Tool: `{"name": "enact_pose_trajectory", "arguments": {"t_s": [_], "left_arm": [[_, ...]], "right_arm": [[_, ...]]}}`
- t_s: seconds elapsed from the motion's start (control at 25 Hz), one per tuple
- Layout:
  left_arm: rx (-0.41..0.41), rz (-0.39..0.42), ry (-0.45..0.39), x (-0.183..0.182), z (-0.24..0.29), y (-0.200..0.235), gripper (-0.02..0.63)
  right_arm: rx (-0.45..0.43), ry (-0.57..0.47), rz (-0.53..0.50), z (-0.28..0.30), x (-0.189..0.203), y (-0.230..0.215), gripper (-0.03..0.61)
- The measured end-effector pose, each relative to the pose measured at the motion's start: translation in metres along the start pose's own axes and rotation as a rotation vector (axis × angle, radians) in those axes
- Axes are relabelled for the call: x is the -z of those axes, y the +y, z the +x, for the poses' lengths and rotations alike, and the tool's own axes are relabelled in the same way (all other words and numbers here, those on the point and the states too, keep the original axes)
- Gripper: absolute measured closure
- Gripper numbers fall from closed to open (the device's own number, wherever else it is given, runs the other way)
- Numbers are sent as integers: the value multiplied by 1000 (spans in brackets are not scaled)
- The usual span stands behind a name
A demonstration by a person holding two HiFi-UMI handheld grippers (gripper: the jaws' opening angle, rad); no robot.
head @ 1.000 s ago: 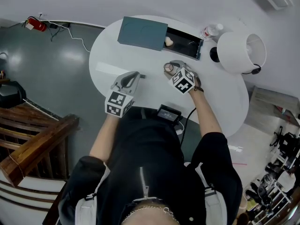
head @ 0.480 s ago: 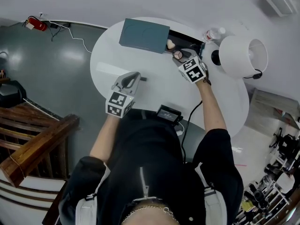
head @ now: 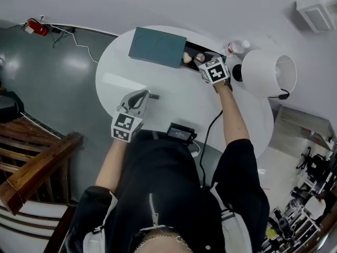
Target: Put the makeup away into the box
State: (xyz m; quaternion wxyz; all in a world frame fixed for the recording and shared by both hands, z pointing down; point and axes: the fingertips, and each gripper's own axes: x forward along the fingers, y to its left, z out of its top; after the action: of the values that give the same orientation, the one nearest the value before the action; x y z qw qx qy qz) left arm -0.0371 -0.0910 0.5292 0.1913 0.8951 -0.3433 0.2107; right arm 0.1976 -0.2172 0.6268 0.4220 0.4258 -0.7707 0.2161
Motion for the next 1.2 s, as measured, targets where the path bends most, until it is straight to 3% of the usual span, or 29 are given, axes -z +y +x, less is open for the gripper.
{"name": "enact_pose_trajectory", "arguments": {"t_s": [0.8,1.2], "left_arm": [[-52,-48,28,13,1,23,600],[-63,-60,26,9,-2,28,600]], "right_arm": [[-40,134,42,51,26,-14,368],[-25,66,64,38,15,-14,359]]}}
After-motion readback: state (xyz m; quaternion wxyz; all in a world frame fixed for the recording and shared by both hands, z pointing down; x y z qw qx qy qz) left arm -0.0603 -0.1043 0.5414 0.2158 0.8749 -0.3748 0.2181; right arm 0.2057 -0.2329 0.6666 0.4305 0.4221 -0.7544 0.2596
